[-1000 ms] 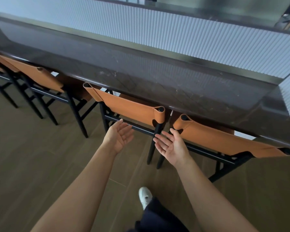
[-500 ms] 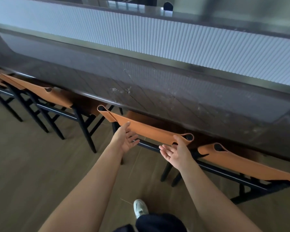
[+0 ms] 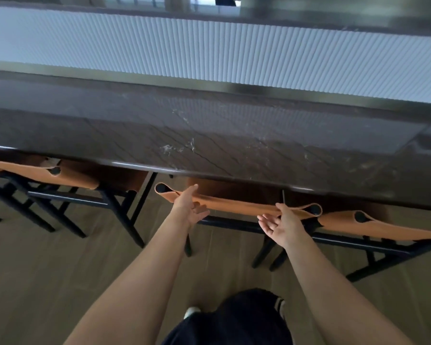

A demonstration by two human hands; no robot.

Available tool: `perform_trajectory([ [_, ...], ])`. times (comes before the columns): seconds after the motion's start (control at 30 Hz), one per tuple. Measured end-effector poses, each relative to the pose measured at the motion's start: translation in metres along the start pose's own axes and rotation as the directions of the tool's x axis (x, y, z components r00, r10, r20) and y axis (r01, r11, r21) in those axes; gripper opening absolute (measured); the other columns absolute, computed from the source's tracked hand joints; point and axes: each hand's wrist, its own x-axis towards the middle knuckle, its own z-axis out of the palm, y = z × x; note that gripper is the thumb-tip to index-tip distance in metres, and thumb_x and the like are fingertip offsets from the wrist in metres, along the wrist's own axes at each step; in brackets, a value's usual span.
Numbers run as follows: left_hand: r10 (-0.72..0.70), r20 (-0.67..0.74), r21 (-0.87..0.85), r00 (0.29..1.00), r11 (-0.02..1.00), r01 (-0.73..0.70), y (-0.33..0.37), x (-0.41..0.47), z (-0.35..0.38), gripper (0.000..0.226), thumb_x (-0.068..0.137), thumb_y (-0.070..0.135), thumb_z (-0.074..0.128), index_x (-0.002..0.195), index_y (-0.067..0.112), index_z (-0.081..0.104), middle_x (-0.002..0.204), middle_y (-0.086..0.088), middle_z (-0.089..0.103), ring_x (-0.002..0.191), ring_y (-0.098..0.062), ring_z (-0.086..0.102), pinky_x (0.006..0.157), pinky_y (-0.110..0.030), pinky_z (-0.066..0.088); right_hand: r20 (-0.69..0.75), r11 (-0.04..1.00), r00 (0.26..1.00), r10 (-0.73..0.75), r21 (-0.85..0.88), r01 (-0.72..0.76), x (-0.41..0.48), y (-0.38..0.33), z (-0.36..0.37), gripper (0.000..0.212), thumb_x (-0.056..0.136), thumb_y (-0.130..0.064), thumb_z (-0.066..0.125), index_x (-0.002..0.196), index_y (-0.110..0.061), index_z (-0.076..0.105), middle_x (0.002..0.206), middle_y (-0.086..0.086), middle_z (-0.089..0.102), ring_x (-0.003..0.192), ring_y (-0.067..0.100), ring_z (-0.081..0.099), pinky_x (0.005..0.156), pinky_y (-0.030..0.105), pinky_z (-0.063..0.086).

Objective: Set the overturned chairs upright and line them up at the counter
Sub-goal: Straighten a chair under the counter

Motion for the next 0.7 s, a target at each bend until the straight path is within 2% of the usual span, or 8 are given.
perform_trajectory([
  [0.17,-0.039,0.029,-0.005,0.999,0.999,0.039,0.008,0.029,0.002,0.05,0.097,0.022,0.055,0.142,0.003,0.043,0.145,-0.023,0.044,0.131,-0.04,0.046,0.099,-0.05,0.047,-0.028,1.0,1.0,-0.007,-0.023,0.007,0.009,0.002,0.013,0.013,0.097,-0.012,0.059,0.107,-0.004,0.058,0.111,0.022,0.061,0.098,0.034,0.064,0.077,0.042,0.054],
  [0.23,-0.052,0.019,-0.011,0.998,0.999,0.052,0.012,0.038,0.005,0.046,0.096,0.02,0.055,0.14,0.006,0.045,0.136,-0.019,0.052,0.12,-0.038,0.053,0.089,-0.053,0.05,-0.051,1.0,0.999,-0.003,-0.014,0.002,0.014,0.0,0.017,0.012,0.097,-0.011,0.058,0.105,-0.003,0.057,0.109,0.023,0.06,0.096,0.034,0.064,0.076,0.043,0.054],
  [0.33,-0.065,-0.063,-0.029,0.996,0.998,0.063,0.016,0.056,0.009,0.032,0.095,0.011,0.053,0.126,0.002,0.05,0.135,-0.02,0.053,0.11,-0.035,0.057,0.07,-0.053,0.053,-0.094,0.999,0.995,0.029,0.023,-0.027,0.025,-0.01,0.019,0.009,0.097,-0.008,0.057,0.104,-0.003,0.055,0.107,0.023,0.057,0.09,0.034,0.061,0.074,0.047,0.057],
  [0.4,-0.083,-0.138,-0.054,0.987,0.996,0.076,0.017,0.066,0.006,0.019,0.094,0.002,0.046,0.113,0.002,0.049,0.13,-0.022,0.056,0.103,-0.038,0.059,0.063,-0.053,0.052,-0.101,0.998,0.994,0.04,0.051,-0.035,0.032,-0.012,0.019,0.007,0.098,-0.005,0.053,0.105,-0.002,0.055,0.104,0.023,0.055,0.085,0.034,0.059,0.067,0.05,0.058],
  [0.47,-0.106,-0.198,-0.057,0.974,0.994,0.096,0.021,0.076,0.001,0.021,0.091,-0.008,0.041,0.109,0.0,0.049,0.117,-0.025,0.059,0.1,-0.042,0.061,0.055,-0.051,0.052,-0.083,0.994,0.996,0.04,0.108,-0.031,0.037,-0.012,0.022,0.008,0.098,0.002,0.047,0.102,-0.001,0.054,0.102,0.024,0.052,0.084,0.037,0.057,0.061,0.053,0.057],
  [0.57,-0.099,-0.252,-0.061,0.963,0.994,0.086,0.02,0.081,-0.005,0.022,0.084,-0.017,0.043,0.098,-0.001,0.051,0.09,-0.022,0.059,0.076,-0.04,0.062,0.056,-0.054,0.054,-0.075,0.988,0.997,0.026,0.152,-0.015,0.041,-0.009,0.024,0.013,0.096,0.009,0.044,0.101,-0.001,0.052,0.105,0.023,0.051,0.087,0.04,0.058,0.066,0.058,0.057],
  [0.7,-0.066,-0.249,-0.061,0.966,0.997,0.053,0.016,0.079,-0.012,0.022,0.081,-0.021,0.043,0.084,0.0,0.049,0.084,-0.021,0.058,0.069,-0.04,0.061,0.058,-0.054,0.054,-0.091,0.987,0.996,0.02,0.162,-0.005,0.039,-0.007,0.025,0.017,0.094,0.011,0.046,0.103,-0.003,0.052,0.106,0.024,0.05,0.09,0.042,0.058,0.054,0.056,0.057],
])
